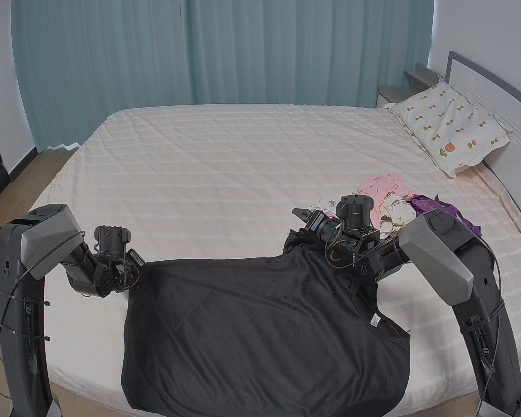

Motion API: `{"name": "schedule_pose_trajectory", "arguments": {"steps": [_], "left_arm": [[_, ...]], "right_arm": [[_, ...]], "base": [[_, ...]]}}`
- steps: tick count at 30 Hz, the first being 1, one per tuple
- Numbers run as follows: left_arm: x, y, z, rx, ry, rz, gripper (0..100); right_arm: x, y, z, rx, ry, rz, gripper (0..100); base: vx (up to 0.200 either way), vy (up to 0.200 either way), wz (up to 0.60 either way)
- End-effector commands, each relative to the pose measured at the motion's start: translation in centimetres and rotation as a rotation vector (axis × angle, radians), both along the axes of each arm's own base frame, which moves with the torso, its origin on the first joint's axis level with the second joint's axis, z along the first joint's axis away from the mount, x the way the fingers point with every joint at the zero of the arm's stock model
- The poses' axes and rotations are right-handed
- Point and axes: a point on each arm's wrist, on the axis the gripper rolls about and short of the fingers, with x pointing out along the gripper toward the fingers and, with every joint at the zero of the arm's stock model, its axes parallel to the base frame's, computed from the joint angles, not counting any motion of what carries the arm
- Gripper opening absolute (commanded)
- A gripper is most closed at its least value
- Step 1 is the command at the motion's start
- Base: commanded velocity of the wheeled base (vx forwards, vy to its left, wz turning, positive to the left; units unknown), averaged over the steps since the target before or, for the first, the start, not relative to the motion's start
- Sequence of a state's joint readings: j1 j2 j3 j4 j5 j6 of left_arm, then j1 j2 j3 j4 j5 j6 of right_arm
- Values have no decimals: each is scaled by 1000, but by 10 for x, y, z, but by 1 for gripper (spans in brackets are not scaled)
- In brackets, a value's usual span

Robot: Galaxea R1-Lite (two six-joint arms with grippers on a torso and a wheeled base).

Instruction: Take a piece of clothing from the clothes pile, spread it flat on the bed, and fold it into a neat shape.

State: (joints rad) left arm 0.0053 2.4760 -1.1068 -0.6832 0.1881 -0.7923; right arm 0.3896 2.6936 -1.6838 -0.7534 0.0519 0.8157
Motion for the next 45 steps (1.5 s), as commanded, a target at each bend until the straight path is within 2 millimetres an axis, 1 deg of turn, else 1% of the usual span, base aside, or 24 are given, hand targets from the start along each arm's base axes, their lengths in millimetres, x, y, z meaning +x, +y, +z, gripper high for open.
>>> {"name": "schedule_pose_trajectory", "arguments": {"steps": [1, 5, 8, 15, 16, 17, 20, 22, 25, 27, 28, 31, 34, 36, 39, 40, 42, 45], "left_arm": [[0, 1, -1, 0, 1, 3, 0], [-1, 1, 0, 0, 3, 3, 0], [-4, 1, -3, 0, 16, 3, 0], [-5, 2, -4, 7, 24, -1, 0], [-5, 2, -4, 8, 24, 0, 0], [-6, 2, -5, 8, 27, 0, 0], [-7, 1, -5, 8, 31, -1, 0], [-8, 1, -6, 8, 34, -1, 0], [-8, 1, -6, 8, 35, -1, 0], [-8, 2, -6, 7, 35, 0, 0], [-8, 2, -6, 8, 35, 1, 0], [-8, 2, -6, 16, 35, 11, 0], [-8, 2, -6, 19, 35, 14, 0], [-9, 2, -6, 19, 38, 14, 0], [-10, 2, -7, 19, 44, 14, 0], [-10, 2, -7, 19, 43, 14, 0], [-10, 2, -7, 19, 43, 14, 0], [-10, 2, -6, 19, 43, 14, 0]], "right_arm": [[-7, -1, 28, 31, -23, 44, 100], [-12, 12, 15, 39, -10, 78, 100], [-11, 7, 10, 33, -5, 65, 100], [8, -41, 13, -4, -10, -32, 100], [9, -45, 13, -6, -10, -39, 100], [13, -54, 13, -6, -12, -60, 100], [16, -71, 11, -18, 3, -102, 100], [17, -82, 14, -34, 12, -121, 100], [13, -97, 18, -65, 42, -162, 100], [11, -101, 20, -73, 50, -170, 100], [6, -109, 26, -82, 60, -183, 100], [-2, -120, 29, -93, 96, -199, 100], [-8, -127, 23, -122, 138, -200, 100], [-12, -133, 12, -165, 168, -195, 100], [-16, -136, -11, -218, 228, -180, 100], [-15, -136, -18, -229, 237, -175, 100], [-13, -135, -26, -232, 241, -174, 100], [-8, -132, -29, -226, 233, -168, 100]], "base": [[0, 0, 0], [0, 0, 0], [0, 0, 0], [0, 0, 0], [0, 0, 0], [0, 0, 0], [0, 0, 0], [0, 0, 0], [0, 0, 0], [0, 0, 0], [0, 0, 0], [0, 0, 0], [0, 0, 0], [0, 0, 0], [0, 0, 0], [0, 0, 0], [0, 0, 0], [0, 0, 0]]}}
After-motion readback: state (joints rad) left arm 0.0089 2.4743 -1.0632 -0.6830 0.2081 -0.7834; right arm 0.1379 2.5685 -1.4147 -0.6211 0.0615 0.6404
